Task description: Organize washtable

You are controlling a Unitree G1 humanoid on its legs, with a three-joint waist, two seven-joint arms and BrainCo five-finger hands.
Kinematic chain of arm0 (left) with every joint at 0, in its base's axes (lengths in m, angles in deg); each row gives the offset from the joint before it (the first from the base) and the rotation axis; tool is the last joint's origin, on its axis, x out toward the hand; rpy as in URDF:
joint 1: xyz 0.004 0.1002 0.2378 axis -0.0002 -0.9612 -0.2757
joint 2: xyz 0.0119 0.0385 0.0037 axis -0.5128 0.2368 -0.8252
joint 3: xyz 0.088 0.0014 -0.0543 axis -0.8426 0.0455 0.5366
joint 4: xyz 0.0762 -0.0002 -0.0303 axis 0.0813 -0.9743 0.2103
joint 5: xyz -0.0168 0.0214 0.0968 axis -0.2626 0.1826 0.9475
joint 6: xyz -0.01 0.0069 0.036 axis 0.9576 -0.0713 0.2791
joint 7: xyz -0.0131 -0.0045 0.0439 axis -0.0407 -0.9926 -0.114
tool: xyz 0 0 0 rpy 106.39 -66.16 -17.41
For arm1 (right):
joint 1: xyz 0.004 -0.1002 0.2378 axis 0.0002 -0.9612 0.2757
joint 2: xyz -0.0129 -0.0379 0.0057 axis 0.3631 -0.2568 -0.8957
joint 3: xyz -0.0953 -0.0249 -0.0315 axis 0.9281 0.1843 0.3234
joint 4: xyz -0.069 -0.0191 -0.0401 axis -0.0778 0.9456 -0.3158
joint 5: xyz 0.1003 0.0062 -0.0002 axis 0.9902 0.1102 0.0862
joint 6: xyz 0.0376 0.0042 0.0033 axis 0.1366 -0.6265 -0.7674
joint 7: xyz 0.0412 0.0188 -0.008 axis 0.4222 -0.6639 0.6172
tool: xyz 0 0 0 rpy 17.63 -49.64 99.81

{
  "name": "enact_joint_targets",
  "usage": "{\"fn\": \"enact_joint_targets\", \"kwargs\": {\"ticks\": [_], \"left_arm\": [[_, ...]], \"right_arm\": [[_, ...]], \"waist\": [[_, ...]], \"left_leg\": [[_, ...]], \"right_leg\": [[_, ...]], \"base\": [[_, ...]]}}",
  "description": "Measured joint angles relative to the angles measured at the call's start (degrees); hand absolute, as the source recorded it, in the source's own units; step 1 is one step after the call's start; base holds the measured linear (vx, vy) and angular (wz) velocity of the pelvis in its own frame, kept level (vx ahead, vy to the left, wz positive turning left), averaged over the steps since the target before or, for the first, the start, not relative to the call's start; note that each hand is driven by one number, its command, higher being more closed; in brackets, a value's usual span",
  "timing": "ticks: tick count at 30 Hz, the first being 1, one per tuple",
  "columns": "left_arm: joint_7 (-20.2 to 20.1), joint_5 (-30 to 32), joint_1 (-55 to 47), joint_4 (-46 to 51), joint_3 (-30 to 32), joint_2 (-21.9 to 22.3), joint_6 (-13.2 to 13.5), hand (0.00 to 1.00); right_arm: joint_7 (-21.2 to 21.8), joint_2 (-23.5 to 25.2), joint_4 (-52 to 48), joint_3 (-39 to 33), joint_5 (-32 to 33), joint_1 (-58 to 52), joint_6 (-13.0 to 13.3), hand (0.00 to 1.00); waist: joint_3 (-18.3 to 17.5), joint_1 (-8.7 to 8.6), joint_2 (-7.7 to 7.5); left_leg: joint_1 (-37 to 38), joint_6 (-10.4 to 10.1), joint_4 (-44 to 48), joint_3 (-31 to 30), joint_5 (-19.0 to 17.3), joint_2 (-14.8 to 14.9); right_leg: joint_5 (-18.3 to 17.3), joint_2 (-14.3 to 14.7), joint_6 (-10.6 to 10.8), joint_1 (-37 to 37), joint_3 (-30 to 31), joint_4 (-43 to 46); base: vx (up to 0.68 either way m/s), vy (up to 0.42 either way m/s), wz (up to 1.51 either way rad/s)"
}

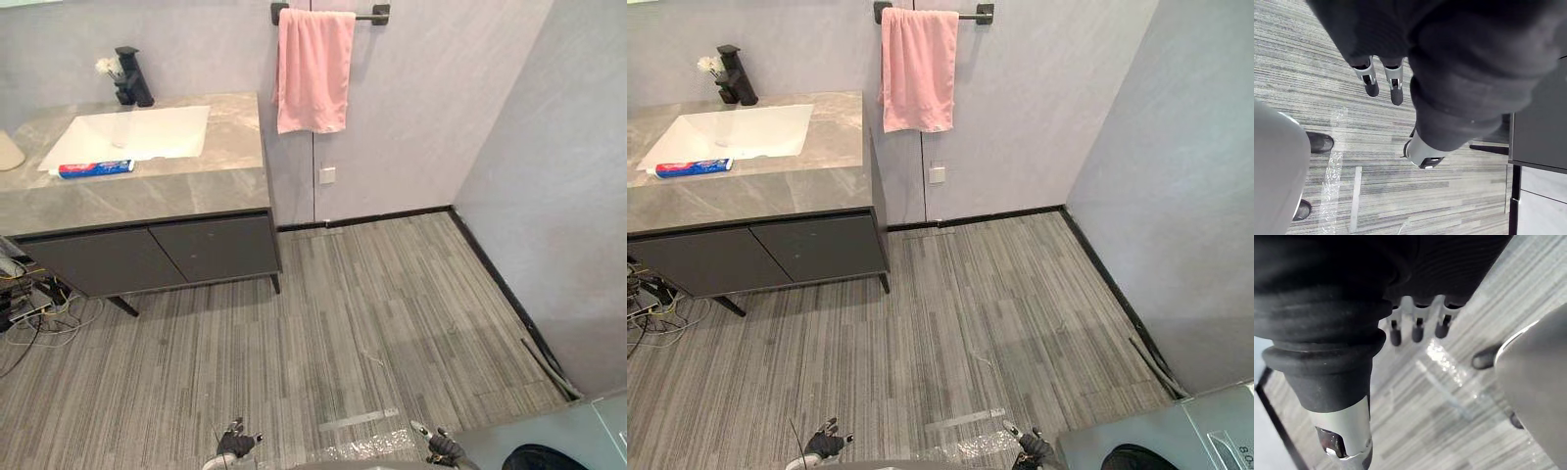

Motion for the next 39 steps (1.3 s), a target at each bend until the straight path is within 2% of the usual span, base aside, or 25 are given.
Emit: {"fn": "enact_joint_targets", "kwargs": {"ticks": [4, 5, 6, 8, 10, 12, 15, 16, 17, 18, 19, 20, 21, 22, 23, 24, 25, 27, 29, 31, 33, 34, 36, 37, 39], "left_arm": [[0.02, 0.0, 0.09, 0.03, 0.14, -0.27, 0.0, 0.0], [0.02, 0.0, 0.08, 0.04, 0.09, -0.3, 0.0, 0.0], [0.04, -0.02, 0.17, 0.11, 0.0, -0.33, -0.01, 0.0], [0.11, 0.03, 1.02, 0.18, -0.23, -0.51, -0.02, 0.0], [0.11, 0.2, 1.91, 0.08, -0.34, -1.5, -0.16, 0.0], [0.21, 0.76, 2.66, -0.02, -0.27, -2.18, -0.2, 0.0], [0.31, 2.41, 3.7, 0.01, 0.26, -3.41, -0.17, 0.0], [0.31, 2.49, 3.32, 0.03, 0.99, -3.42, -0.17, 0.0], [0.21, 3.14, 2.32, 0.46, 2.72, -3.07, -0.17, 0.0], [0.2, 3.59, 1.58, 0.68, 3.81, -2.83, -0.16, 0.0], [0.14, 3.7, -0.01, 1.25, 6.96, -2.9, -0.14, 0.0], [0.24, 3.61, -0.8, 1.7, 9.9, -2.56, -0.24, 0.0], [0.23, 3.53, -2.06, 2.29, 13.48, -1.26, -0.53, 0.0], [0.22, 3.4, -2.64, 2.38, 14.88, -0.2, -0.62, 0.0], [0.17, 2.12, -3.47, 2.46, 16.48, 1.42, -1.14, 0.0], [0.12, 1.0, -3.87, 2.49, 17.18, 2.16, -1.31, 0.0], [0.11, 0.91, -3.71, 2.52, 17.21, 2.13, -1.33, 0.0], [0.11, -0.29, -3.19, 3.99, 16.18, 1.68, -0.95, 0.0], [0.05, -0.73, -3.15, 5.28, 14.71, 0.79, -0.38, 0.0], [0.07, -1.25, -2.64, 5.69, 13.07, 0.78, 0.24, 0.0], [0.12, -1.6, -2.83, 5.25, 11.87, 1.4, 0.07, 0.0], [0.1, -1.61, -3.04, 4.99, 11.33, 1.53, 0.06, 0.0], [0.14, -1.81, -4.62, 4.82, 11.57, 1.28, -0.02, 0.0], [0.08, -2.22, -5.31, 4.31, 12.19, 1.06, 0.02, 0.0], [0.0, -2.21, -5.52, 3.17, 12.21, 0.52, 0.04, 0.0]], "right_arm": [[-0.07, 0.05, 0.0, -0.34, 0.02, 0.59, 0.0, 0.0], [-0.06, 0.11, -0.1, -1.29, 0.12, 1.14, 0.0, 0.0], [-0.05, 0.03, -0.19, -1.59, 0.29, 1.76, 0.03, 0.0], [-0.02, -0.54, -0.48, -1.58, 0.63, 2.91, 0.17, 0.0], [-0.02, -0.24, -0.79, -1.53, 0.93, 2.95, 0.21, 0.0], [-0.02, -0.21, -0.8, -1.49, 1.24, 3.08, 0.28, 0.0], [0.04, 0.02, -0.62, -1.51, 1.28, 3.07, 0.22, 0.0], [0.12, 0.01, -0.67, -1.51, 1.37, 2.97, 0.22, 0.0], [0.23, -0.02, -0.78, -1.56, 2.29, 2.74, 0.21, 0.0], [0.43, -0.02, -1.04, -1.58, 2.74, 2.55, 0.21, 0.0], [0.97, 0.83, -1.96, -1.78, 2.97, 1.78, 0.22, 0.0], [1.12, 1.53, -2.05, -1.87, 3.21, 0.77, 0.22, 0.0], [1.17, 1.24, -2.52, -2.15, 3.72, 0.67, 0.43, 0.0], [1.14, 0.8, -2.91, -2.07, 4.07, 0.76, 0.46, 0.0], [1.05, 0.12, -4.02, -1.79, 4.56, 0.88, 0.51, 0.0], [1.04, -0.07, -4.46, -1.13, 5.05, 1.1, 1.0, 0.0], [1.03, -0.18, -4.51, -1.12, 5.07, 1.46, 1.19, 0.0], [0.76, -0.04, -3.43, -1.03, 5.02, 2.46, 1.01, 0.0], [0.66, -0.28, -2.5, -1.01, 4.94, 3.45, 0.97, 0.0], [0.64, -1.3, -2.02, -1.02, 4.93, 5.03, 0.85, 0.0], [0.74, -3.23, -2.08, -0.85, 4.49, 6.03, 0.93, 0.0], [0.69, -3.6, -1.96, -0.52, 4.3, 5.82, 0.91, 0.0], [0.64, -3.48, -1.67, 0.63, 3.25, 4.41, 0.67, 0.0], [0.73, -3.35, -1.64, 0.6, 2.46, 3.65, 0.62, 0.0], [1.1, -3.02, -0.84, -0.07, 2.1, 3.18, 0.63, 0.0]], "waist": [[-0.03, -0.31, -0.1], [0.46, -0.31, -0.43], [0.89, -0.81, 0.29], [3.17, -0.77, 0.95], [4.49, -1.28, 0.95], [4.58, -1.16, 0.55], [5.24, -1.52, -0.81], [5.17, -1.76, -1.33], [5.07, -2.44, -1.14], [4.91, -2.69, -0.78], [3.97, -2.59, -2.21], [3.29, -2.4, -3.0], [3.14, -2.05, -0.81], [2.95, -1.69, -0.46], [3.29, -0.32, 1.6], [3.76, 0.25, 2.65], [3.98, 0.75, 2.61], [5.58, 1.06, 0.18], [5.81, 1.69, -0.46], [5.84, 2.79, -0.57], [5.23, 3.16, 2.17], [5.07, 3.69, 2.66], [4.29, 5.54, 1.87], [3.75, 5.59, 0.64], [3.42, 5.42, -0.56]], "left_leg": [[-2.93, 0.37, 0.22, 0.52, 0.12, -0.34], [-3.32, 0.88, 0.41, 1.11, -0.5, -0.44], [-2.97, 1.64, 0.38, 1.37, -1.06, -0.43], [-1.23, 2.07, 0.46, 2.28, -1.63, 0.37], [0.05, 1.72, 1.23, 2.42, -3.31, 1.2], [0.65, 0.04, 1.88, 2.77, -4.91, 2.57], [3.9, -3.32, 1.87, 2.79, -7.16, 3.78], [5.37, -5.29, 1.93, 2.69, -8.59, 3.86], [7.1, -8.48, 2.61, 2.58, -10.74, 5.03], [7.89, -10.3, 3.51, 2.46, -11.89, 6.02], [6.9, -11.17, 9.92, 2.25, -12.94, 6.69], [4.26, -11.05, 17.95, 2.55, -13.46, 7.83], [-0.32, -9.41, 31.5, 3.42, -13.27, 12.1], [-2.48, -6.94, 38.3, 3.9, -11.69, 14.18], [-5.42, -2.34, 49.5, 4.03, -5.81, 17.62], [-8.49, -2.4, 58.16, 3.14, 0.02, 19.84], [-9.86, -2.32, 61.71, 2.66, -0.82, 20.13], [-14.24, -4.54, 69.0, 2.96, -6.48, 18.79], [-19.14, -4.86, 65.21, 2.95, -10.3, 15.86], [-24.55, -5.31, 50.59, 2.68, -10.9, 10.87], [-28.14, -7.01, 23.68, 0.24, -6.42, 7.4], [-28.91, -6.6, 20.53, 0.27, -5.33, 7.17], [-27.78, -2.51, 20.8, 0.61, 1.53, 5.47], [-26.08, 1.02, 20.22, 0.51, 5.34, 4.38], [-22.74, 2.35, 20.51, 1.11, 3.72, 2.82]], "right_leg": [[0.13, -0.36, 0.49, -3.19, 0.28, 0.42], [-1.35, -0.82, 2.34, -4.88, 0.51, 3.32], [-2.9, -1.26, 4.04, -7.19, 1.01, 8.89], [-3.71, -1.5, 3.42, -13.44, 0.13, 22.47], [-5.76, -2.36, 1.68, -16.98, -2.94, 25.52], [-4.92, -2.22, 1.77, -19.89, -5.56, 20.64], [2.16, -3.04, 2.04, -22.51, -9.19, 8.91], [3.49, -3.81, 1.46, -23.25, -9.85, 8.59], [4.12, -3.84, 0.21, -23.24, -9.95, 9.6], [4.19, -3.44, -0.23, -22.95, -10.06, 10.58], [5.02, -2.77, -2.44, -22.74, -9.86, 11.85], [8.72, -2.33, -5.31, -21.52, -9.55, 11.82], [7.02, 0.6, -5.97, -18.61, -10.05, 11.54], [5.53, 2.27, -6.62, -16.95, -9.93, 11.15], [3.98, 5.55, -8.51, -13.8, -8.34, 10.08], [3.04, 7.64, -9.63, -10.0, -6.08, 8.13], [2.89, 8.12, -9.8, -8.17, -4.91, 7.15], [2.74, 7.75, -10.01, 1.09, -1.14, 2.54], [2.19, 6.77, -9.86, 6.23, 1.34, -0.08], [-1.15, 5.28, -8.59, 8.15, 2.85, -0.65], [-4.5, 5.97, -7.04, 10.26, 4.33, -2.65], [-5.33, 6.19, -6.57, 11.17, 4.72, -3.02], [-7.7, 4.58, -4.07, 14.44, 6.43, -2.46], [-8.99, 3.17, -2.11, 14.27, 6.32, 1.95], [-9.91, 1.06, -0.69, 9.04, 7.03, 17.66]], "base": [[0.01, 0.007, -0.07], [0.1, 0.04, -0.21], [0.11, 0.042, -0.29], [0.1, 0.066, -0.35], [0.13, 0.092, -0.18], [0.26, 0.093, -0.13], [0.34, 0.008, 0.09], [0.52, -0.112, 0.36], [0.55, -0.153, 0.41], [0.55, -0.215, 0.45], [0.5, -0.237, 0.36], [0.63, -0.345, 0.2], [0.65, -0.374, -0.07], [0.78, -0.405, -0.6], [0.66, -0.291, -0.96], [0.64, -0.254, -1.04], [0.52, -0.197, -0.89], [0.65, -0.261, -0.61], [0.56, -0.127, -0.5], [0.44, -0.005, -0.57], [0.42, 0.091, -0.49], [0.47, 0.182, -0.62], [0.49, 0.206, -0.57], [0.63, 0.215, -0.22], [0.7, 0.228, -0.07]]}}
